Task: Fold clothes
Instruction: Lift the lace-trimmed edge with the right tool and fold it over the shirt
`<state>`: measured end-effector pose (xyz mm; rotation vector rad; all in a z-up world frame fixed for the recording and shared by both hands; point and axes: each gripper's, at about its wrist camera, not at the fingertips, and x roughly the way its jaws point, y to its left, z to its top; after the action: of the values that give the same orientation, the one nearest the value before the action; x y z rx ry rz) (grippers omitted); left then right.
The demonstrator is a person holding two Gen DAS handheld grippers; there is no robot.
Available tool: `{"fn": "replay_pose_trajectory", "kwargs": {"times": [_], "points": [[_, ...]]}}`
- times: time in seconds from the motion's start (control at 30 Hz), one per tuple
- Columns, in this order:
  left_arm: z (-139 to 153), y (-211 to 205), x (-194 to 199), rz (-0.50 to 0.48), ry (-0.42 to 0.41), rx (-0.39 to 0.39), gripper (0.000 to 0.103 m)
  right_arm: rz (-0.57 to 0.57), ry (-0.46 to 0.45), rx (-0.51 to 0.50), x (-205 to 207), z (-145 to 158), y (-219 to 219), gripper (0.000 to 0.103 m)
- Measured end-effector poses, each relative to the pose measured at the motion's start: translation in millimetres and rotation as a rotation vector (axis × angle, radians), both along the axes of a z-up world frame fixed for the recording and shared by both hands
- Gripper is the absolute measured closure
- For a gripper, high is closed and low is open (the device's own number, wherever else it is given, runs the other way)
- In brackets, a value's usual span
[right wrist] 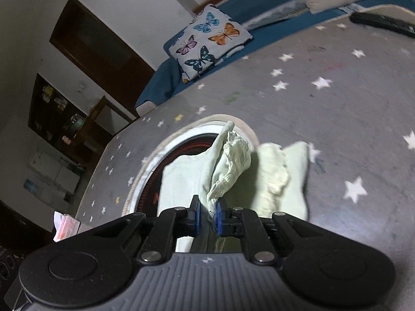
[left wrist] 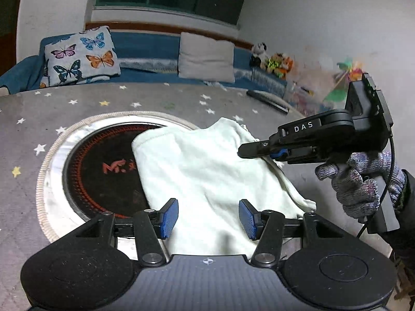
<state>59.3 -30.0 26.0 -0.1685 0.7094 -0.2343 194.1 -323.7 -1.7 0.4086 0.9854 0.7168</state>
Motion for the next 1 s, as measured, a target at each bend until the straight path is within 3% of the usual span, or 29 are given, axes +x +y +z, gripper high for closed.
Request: {"fn": "replay_pose_trajectory", "kwargs": {"times": [0.1,0.27,0.5,0.63,0.77,0.9,1.0], "points": [[-1,-6,6,-0.012,0.011,0.018,0.048,-0.003,0.019,0.015,4,-10,-8,0.092],[-4,-11,10,-0.021,0.022,0.041,0.047,-0.005,0.002,0.112,3,-1,-22,0.092],[-8,-21,14,-0.05,0.038,0.056,0.047,-0.071,0.056,0.104,11,-20,-40,0.092],[-11,-26,16,-0.061,0.042,0.06,0.046,-0.071,0.022,0.16,7,-13,-49,0.092],[-11,-36,15,-0.1,0.04,0.068,0.046,-0.091,0.002,0.058,12,-22,-47,0.088],[-13,-45,15,-0.14,0.038,0.083,0.046,-0.098,0.021,0.08,6,-27,-57,0.085],[-17,-51,16,-0.165,0.038,0.097,0.046,-0.101,0.001,0.07,-2,-22,-65,0.075]]}}
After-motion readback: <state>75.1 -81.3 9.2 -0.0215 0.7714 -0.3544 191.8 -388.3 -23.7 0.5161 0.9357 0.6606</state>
